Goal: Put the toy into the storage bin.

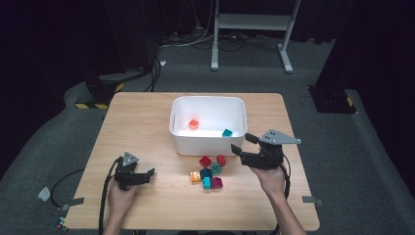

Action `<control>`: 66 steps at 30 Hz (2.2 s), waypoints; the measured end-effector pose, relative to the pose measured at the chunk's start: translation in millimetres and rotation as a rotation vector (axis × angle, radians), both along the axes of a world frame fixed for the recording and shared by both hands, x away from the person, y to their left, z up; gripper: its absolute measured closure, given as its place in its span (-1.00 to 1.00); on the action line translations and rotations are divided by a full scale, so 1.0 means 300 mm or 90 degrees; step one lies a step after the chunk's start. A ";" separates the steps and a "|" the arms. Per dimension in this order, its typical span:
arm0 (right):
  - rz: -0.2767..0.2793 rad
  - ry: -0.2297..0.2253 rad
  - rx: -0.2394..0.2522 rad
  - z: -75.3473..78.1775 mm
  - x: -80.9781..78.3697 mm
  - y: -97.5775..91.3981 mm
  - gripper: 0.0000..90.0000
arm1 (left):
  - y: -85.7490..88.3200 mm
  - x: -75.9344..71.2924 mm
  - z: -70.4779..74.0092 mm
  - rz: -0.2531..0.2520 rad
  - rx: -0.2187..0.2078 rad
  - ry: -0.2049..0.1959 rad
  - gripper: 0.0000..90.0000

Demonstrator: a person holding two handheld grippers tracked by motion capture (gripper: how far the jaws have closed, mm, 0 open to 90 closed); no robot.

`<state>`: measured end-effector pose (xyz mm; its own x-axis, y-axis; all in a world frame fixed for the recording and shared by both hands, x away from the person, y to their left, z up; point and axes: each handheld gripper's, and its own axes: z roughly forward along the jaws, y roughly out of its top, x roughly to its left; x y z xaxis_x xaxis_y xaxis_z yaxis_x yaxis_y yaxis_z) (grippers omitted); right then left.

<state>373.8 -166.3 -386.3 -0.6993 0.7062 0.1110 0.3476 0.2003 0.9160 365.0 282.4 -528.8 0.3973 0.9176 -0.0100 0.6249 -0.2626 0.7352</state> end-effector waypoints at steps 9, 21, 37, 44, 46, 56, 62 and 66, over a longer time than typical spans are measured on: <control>0.006 0.037 -0.015 -0.131 -0.056 0.018 -0.28 | 0.000 0.000 0.000 0.001 0.000 0.000 -0.67; 0.001 0.092 -0.037 -0.280 -0.080 0.065 -0.24 | 0.000 0.000 0.000 0.001 0.000 0.000 -0.67; 0.026 0.134 -0.080 -0.387 -0.086 0.162 -0.23 | 0.000 0.000 0.000 0.001 0.000 0.000 -0.67; 0.019 0.147 -0.089 -0.411 -0.077 0.180 -0.21 | 0.000 0.000 0.000 0.001 0.000 0.000 -0.67; 0.017 0.148 -0.090 -0.414 -0.077 0.185 -0.20 | 0.000 0.000 0.000 0.001 0.000 0.000 -0.67; 0.005 0.158 -0.136 -0.437 -0.077 0.198 -0.16 | 0.000 0.000 0.000 0.001 0.000 0.000 -0.67; -0.003 0.152 -0.170 -0.451 -0.080 0.201 -0.11 | 0.000 0.000 0.000 0.001 0.000 0.000 -0.67; -0.010 0.138 -0.182 -0.453 -0.086 0.201 0.00 | -0.001 0.000 0.000 0.001 0.000 0.000 -0.67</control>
<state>348.0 -106.1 -522.1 -0.6703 0.7403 0.0512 0.5321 0.4313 0.7286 364.9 282.2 -528.8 0.3958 0.9183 -0.0102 0.6254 -0.2614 0.7352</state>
